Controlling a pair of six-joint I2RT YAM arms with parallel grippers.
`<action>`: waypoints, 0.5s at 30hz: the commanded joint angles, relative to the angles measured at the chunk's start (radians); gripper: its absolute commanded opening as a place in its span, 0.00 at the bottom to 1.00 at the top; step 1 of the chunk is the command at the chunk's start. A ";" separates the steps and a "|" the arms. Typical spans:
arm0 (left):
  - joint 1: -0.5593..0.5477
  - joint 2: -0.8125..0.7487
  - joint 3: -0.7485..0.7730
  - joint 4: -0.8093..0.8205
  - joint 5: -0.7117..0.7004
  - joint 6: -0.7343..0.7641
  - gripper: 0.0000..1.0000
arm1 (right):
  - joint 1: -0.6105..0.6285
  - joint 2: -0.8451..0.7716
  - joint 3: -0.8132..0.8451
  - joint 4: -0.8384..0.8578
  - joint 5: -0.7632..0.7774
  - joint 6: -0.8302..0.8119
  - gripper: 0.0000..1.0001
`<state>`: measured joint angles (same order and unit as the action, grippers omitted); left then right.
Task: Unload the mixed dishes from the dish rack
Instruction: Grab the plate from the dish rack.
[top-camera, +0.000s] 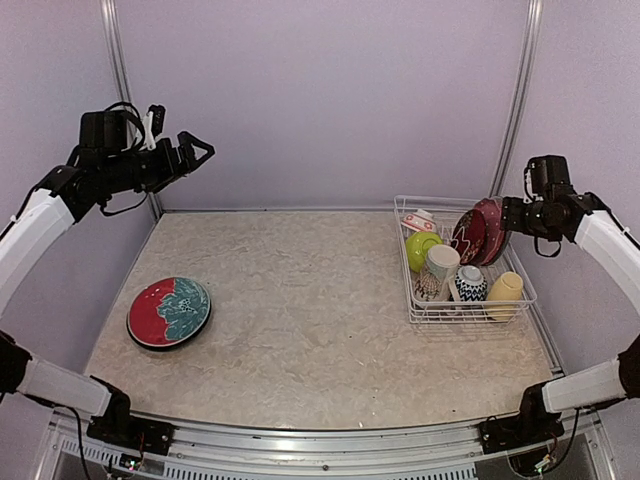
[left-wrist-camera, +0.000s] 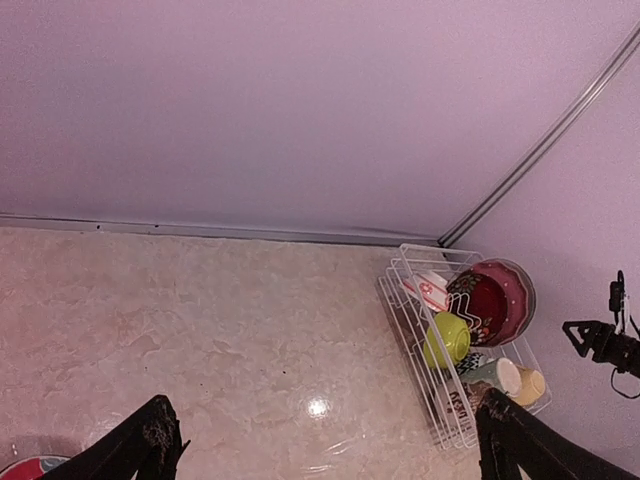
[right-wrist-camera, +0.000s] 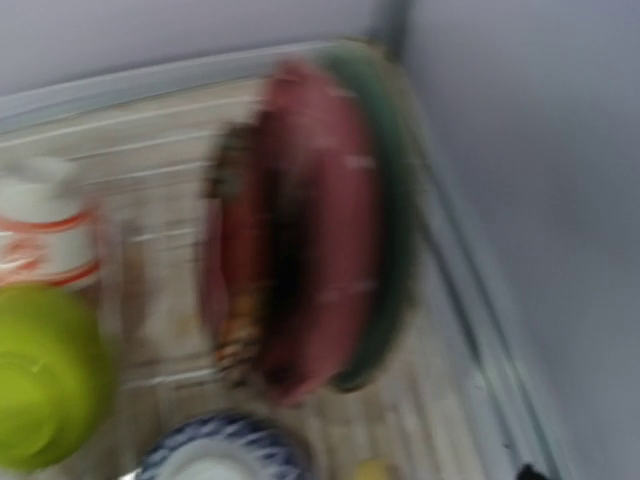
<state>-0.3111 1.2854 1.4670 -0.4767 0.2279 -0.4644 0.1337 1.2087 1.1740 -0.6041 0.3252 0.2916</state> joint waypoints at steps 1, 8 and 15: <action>-0.008 -0.069 -0.121 0.091 0.006 0.096 0.99 | -0.122 0.067 0.052 0.011 -0.102 -0.030 0.76; -0.013 -0.111 -0.151 0.103 0.030 0.116 0.99 | -0.251 0.222 0.146 0.063 -0.182 -0.050 0.59; -0.014 -0.117 -0.155 0.108 0.060 0.105 0.99 | -0.274 0.345 0.217 0.110 -0.208 -0.081 0.36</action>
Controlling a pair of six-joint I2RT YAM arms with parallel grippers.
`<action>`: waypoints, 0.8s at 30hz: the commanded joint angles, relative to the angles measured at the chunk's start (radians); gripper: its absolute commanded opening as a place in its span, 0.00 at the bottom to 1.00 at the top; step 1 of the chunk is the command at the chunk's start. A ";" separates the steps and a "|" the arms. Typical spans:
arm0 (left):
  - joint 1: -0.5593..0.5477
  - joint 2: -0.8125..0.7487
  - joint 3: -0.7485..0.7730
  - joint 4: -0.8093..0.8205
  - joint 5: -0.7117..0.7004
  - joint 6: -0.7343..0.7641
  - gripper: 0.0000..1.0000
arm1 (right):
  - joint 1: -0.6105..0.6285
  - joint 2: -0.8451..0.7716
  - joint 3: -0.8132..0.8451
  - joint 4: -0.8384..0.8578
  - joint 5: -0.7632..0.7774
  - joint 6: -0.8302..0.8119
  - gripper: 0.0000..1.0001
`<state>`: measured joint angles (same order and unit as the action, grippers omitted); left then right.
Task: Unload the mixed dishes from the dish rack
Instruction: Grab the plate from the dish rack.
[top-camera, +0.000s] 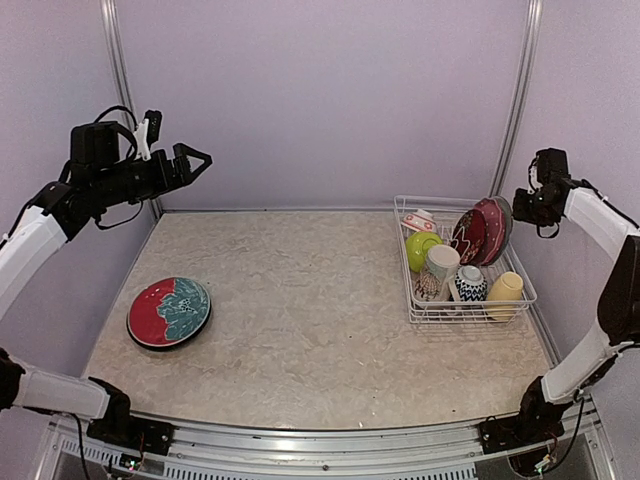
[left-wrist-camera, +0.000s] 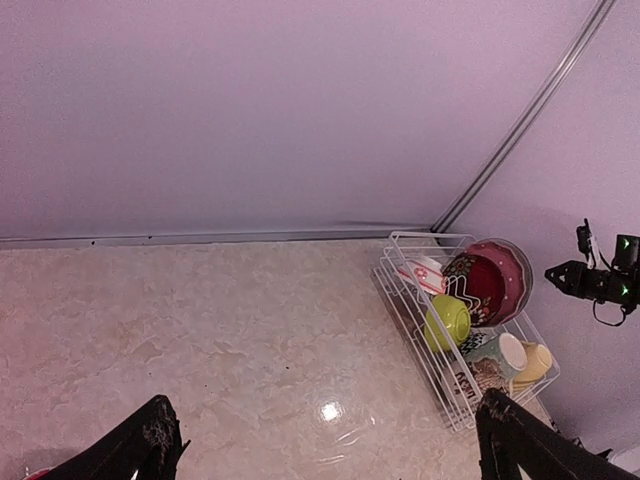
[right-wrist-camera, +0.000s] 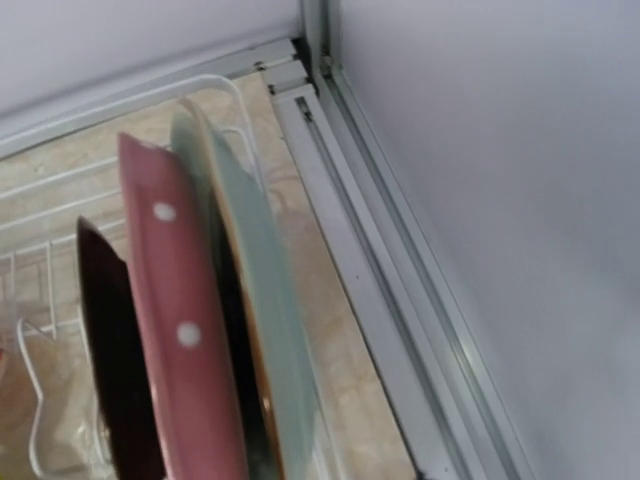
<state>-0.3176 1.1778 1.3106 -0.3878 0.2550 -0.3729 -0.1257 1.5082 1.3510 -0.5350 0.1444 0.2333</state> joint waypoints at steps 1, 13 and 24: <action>-0.007 -0.007 0.002 0.020 0.042 0.010 0.99 | -0.015 0.057 0.042 0.043 -0.017 -0.027 0.36; -0.006 0.067 0.018 -0.001 0.068 -0.004 0.99 | -0.031 0.182 0.059 0.121 -0.070 -0.051 0.30; -0.005 0.172 0.022 -0.008 0.098 -0.029 0.99 | -0.034 0.262 0.026 0.231 -0.110 -0.119 0.17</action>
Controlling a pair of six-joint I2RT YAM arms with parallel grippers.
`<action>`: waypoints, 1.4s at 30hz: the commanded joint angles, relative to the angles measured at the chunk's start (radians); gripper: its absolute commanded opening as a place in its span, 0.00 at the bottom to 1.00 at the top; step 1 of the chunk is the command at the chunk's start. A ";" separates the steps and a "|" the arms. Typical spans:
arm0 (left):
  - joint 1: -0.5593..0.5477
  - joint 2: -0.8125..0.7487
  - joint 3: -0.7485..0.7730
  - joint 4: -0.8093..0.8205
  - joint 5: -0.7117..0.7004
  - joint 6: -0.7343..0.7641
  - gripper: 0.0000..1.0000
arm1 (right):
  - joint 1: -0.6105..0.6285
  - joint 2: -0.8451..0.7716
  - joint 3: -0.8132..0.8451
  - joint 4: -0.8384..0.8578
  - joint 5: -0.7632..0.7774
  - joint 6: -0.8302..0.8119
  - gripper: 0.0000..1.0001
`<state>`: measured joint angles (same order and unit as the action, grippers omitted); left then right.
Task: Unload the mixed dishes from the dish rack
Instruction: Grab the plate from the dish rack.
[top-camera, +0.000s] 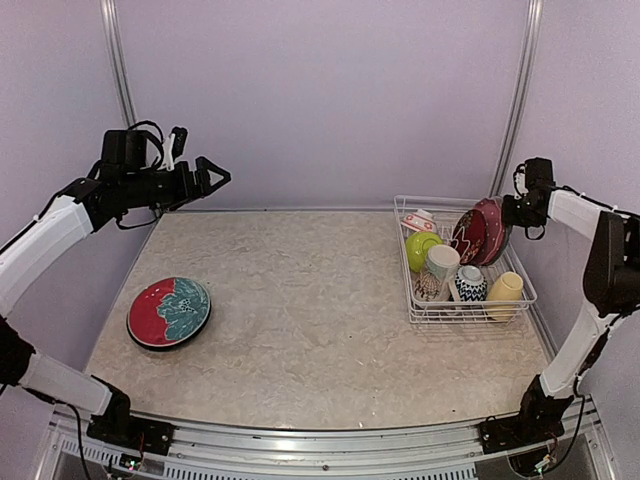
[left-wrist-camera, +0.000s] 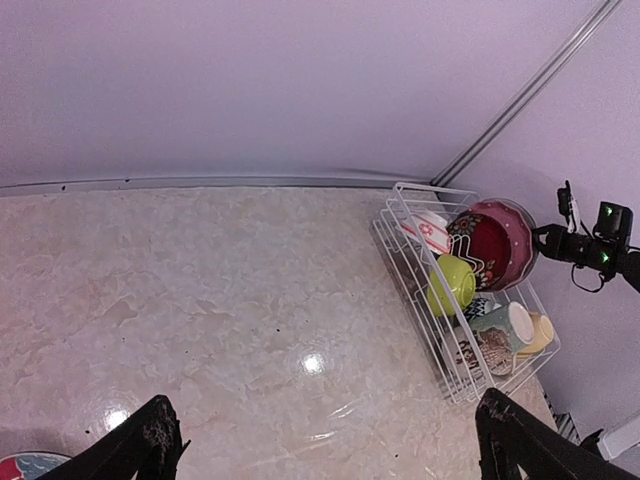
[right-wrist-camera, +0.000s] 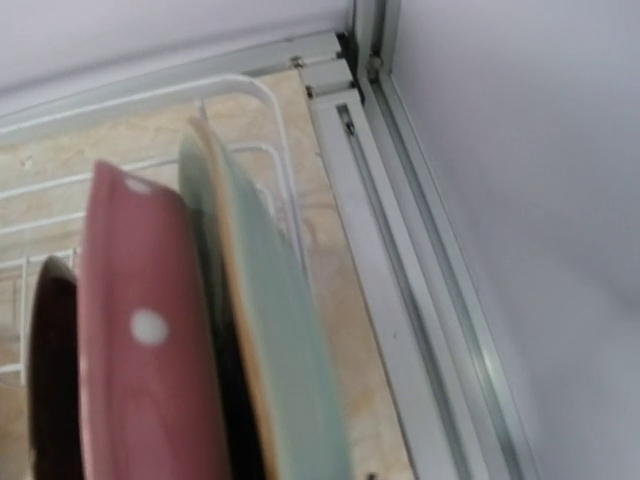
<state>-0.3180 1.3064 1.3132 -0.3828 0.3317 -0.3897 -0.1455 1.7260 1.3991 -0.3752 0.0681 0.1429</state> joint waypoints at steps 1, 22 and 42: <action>-0.003 0.056 0.021 -0.012 0.027 -0.013 0.99 | -0.015 0.050 -0.033 0.092 -0.040 -0.036 0.16; -0.001 0.065 0.034 -0.024 0.057 -0.041 0.96 | 0.008 -0.021 0.009 -0.005 0.046 -0.058 0.00; -0.009 0.081 0.028 -0.012 0.096 -0.071 0.96 | 0.126 -0.365 -0.139 0.111 0.419 -0.057 0.00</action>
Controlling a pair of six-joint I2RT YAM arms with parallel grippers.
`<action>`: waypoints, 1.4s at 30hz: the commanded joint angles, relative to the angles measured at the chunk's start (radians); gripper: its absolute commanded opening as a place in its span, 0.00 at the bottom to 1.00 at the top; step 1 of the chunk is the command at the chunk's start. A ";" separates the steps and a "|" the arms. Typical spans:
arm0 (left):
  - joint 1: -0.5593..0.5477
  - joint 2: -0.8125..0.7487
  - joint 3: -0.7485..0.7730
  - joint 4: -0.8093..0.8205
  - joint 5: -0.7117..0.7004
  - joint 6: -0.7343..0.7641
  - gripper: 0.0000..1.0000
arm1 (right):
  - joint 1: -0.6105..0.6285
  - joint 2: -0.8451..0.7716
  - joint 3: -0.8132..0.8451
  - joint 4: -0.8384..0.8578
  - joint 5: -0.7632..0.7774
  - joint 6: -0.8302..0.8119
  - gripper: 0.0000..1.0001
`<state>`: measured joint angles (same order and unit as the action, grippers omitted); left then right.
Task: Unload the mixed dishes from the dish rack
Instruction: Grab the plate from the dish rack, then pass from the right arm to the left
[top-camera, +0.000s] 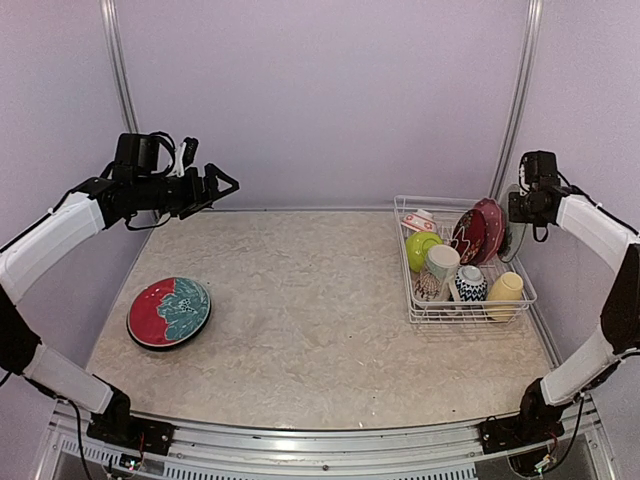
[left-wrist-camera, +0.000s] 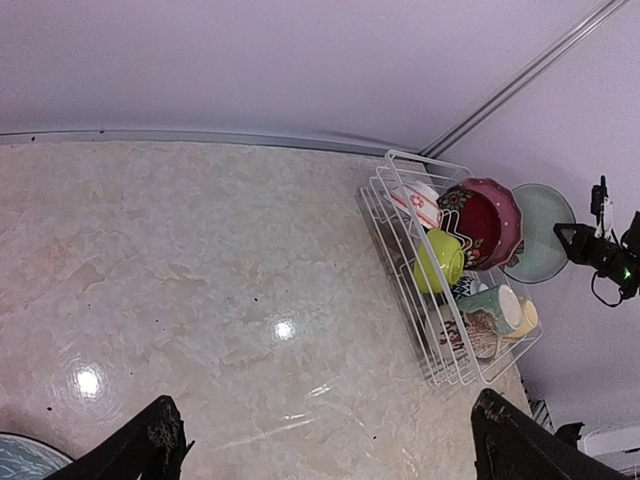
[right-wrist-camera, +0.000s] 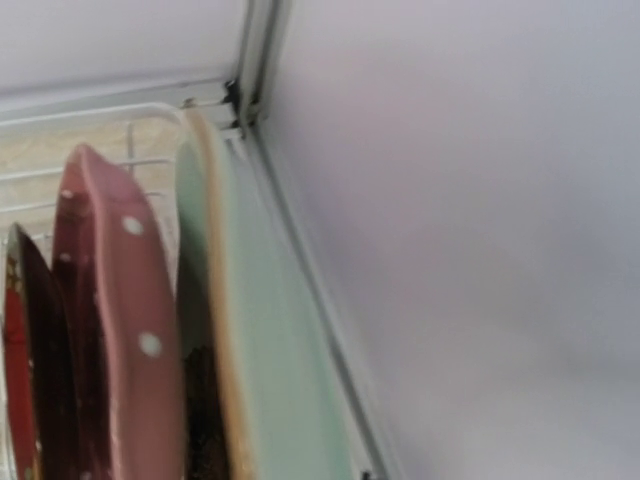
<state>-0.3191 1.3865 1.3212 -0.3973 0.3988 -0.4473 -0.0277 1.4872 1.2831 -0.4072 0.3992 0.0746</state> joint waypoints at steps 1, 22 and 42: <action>-0.008 0.004 0.019 0.007 0.034 -0.018 0.96 | 0.009 -0.150 -0.031 0.148 0.088 0.015 0.00; 0.001 0.041 0.015 0.015 0.057 -0.028 0.97 | 0.009 -0.464 -0.024 0.078 -0.270 0.287 0.00; -0.179 0.336 0.059 0.525 0.486 -0.572 0.97 | 0.208 -0.357 -0.405 0.768 -0.972 0.842 0.00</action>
<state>-0.4137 1.6379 1.3651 -0.1692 0.8162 -0.7692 0.1017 1.1011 0.9207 0.0425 -0.4717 0.7799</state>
